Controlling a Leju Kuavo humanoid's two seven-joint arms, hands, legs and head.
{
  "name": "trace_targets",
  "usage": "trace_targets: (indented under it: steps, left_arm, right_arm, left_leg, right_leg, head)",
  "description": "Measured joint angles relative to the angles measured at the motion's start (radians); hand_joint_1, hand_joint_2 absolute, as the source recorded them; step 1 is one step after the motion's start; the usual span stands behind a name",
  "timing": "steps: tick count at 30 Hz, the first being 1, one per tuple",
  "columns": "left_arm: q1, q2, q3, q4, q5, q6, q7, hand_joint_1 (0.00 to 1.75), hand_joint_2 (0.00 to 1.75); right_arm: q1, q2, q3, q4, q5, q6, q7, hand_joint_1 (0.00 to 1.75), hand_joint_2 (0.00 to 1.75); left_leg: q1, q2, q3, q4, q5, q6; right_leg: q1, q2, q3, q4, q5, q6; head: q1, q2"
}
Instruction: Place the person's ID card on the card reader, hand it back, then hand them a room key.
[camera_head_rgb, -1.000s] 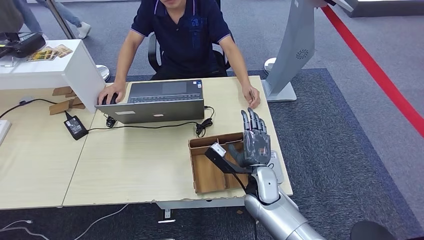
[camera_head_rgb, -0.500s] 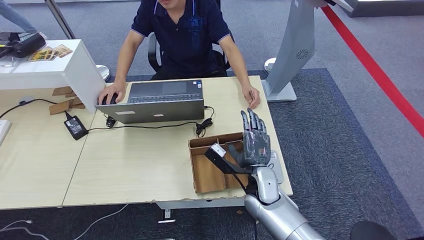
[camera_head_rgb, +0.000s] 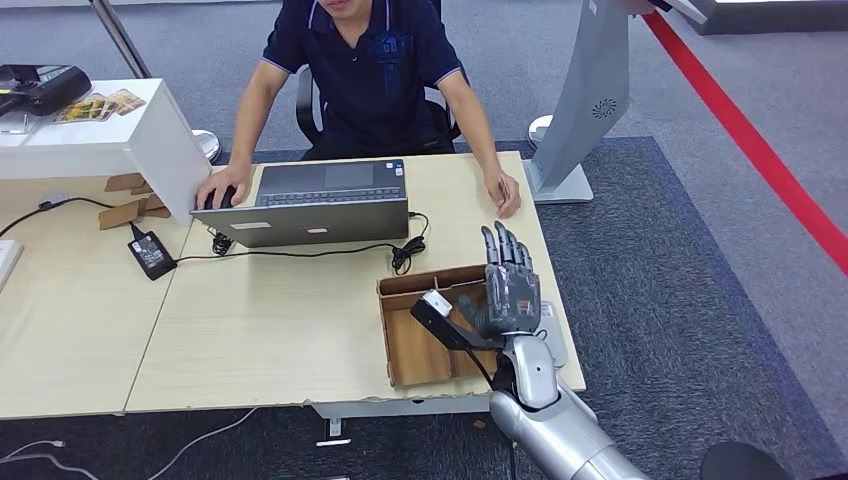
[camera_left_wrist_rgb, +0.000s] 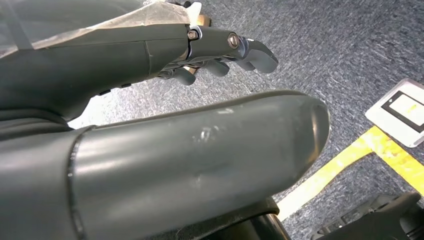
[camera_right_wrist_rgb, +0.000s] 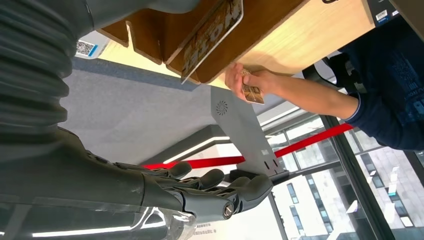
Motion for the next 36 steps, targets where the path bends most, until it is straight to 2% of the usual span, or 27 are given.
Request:
trace_targets:
  steps: [4, 9, 14, 18, 23, 26, 29, 36]
  left_arm:
    - [0.0, 0.0, 0.0, 0.0, 0.0, 0.002, 0.0, 0.0, 0.0]
    - [0.0, 0.0, 0.0, 0.0, -0.001, 0.002, 0.0, 0.0, 0.0]
    - [0.0, 0.0, 0.0, 0.0, -0.001, 0.002, 0.0, 0.0, 0.0]
    - [0.0, 0.0, 0.0, 0.0, -0.001, 0.002, 0.0, 0.0, 0.0]
    - [0.0, 0.0, 0.0, 0.0, -0.001, 0.002, 0.0, 0.0, 0.0]
    - [0.0, 0.0, 0.0, 0.0, -0.001, 0.002, 0.0, 0.0, 0.0]
    - [0.0, 0.0, 0.0, 0.0, -0.001, 0.002, 0.0, 0.0, 0.0]
    - [0.0, 0.0, 0.0, 0.0, -0.001, 0.002, 0.0, 0.0, 0.0]
  right_arm:
    - [-0.001, 0.0, 0.001, 0.005, -0.005, 0.0, 0.0, 0.02, 1.75]
    - [-0.002, 0.0, 0.002, 0.009, -0.006, 0.0, 0.0, 0.19, 1.75]
    - [-0.003, 0.0, 0.003, 0.009, -0.006, 0.0, 0.0, 0.63, 1.75]
    - [-0.003, 0.0, 0.003, 0.009, -0.006, 0.0, 0.0, 0.88, 1.75]
    - [-0.003, 0.0, 0.004, 0.009, -0.006, 0.0, 0.0, 0.83, 1.75]
    - [-0.003, 0.0, 0.004, 0.009, -0.006, 0.0, 0.0, 0.89, 1.75]
    - [-0.003, 0.0, 0.004, 0.009, -0.006, 0.0, 0.0, 1.04, 1.75]
    - [-0.003, 0.0, 0.005, 0.009, -0.007, 0.0, 0.0, 1.04, 1.75]
  left_leg:
    - [0.0, 0.0, 0.0, 0.0, 0.0, 0.0]
    - [0.0, 0.0, 0.0, 0.0, 0.0, 0.0]
    - [0.0, 0.0, 0.0, 0.0, 0.0, 0.0]
    - [0.0, 0.0, 0.0, 0.0, 0.0, 0.0]
    - [0.0, 0.0, 0.0, 0.0, 0.0, 0.0]
    - [0.0, 0.0, 0.0, 0.0, 0.0, 0.0]
    - [0.0, 0.0, 0.0, 0.0, 0.0, 0.0]
    - [0.0, 0.0, 0.0, 0.0, 0.0, 0.0]
  right_leg:
    - [0.0, 0.0, 0.0, 0.0, 0.0, 0.0]
    - [0.0, 0.0, 0.0, 0.0, 0.0, 0.0]
    - [0.0, 0.0, 0.0, 0.0, 0.0, 0.0]
    - [0.0, 0.0, 0.0, 0.0, 0.0, 0.0]
    - [0.0, 0.0, 0.0, 0.0, 0.0, 0.0]
    - [0.0, 0.0, 0.0, 0.0, 0.0, 0.0]
    - [0.0, 0.0, 0.0, 0.0, 0.0, 0.0]
    - [0.0, 0.0, 0.0, 0.0, 0.0, 0.0]
  head:
    - [0.0, 0.0]
    - [0.0, 0.0]
    - [0.0, 0.0]
    - [0.0, 0.0]
    - [0.0, 0.0]
    - [0.0, 0.0]
    - [0.0, 0.0]
    - [0.0, 0.0]
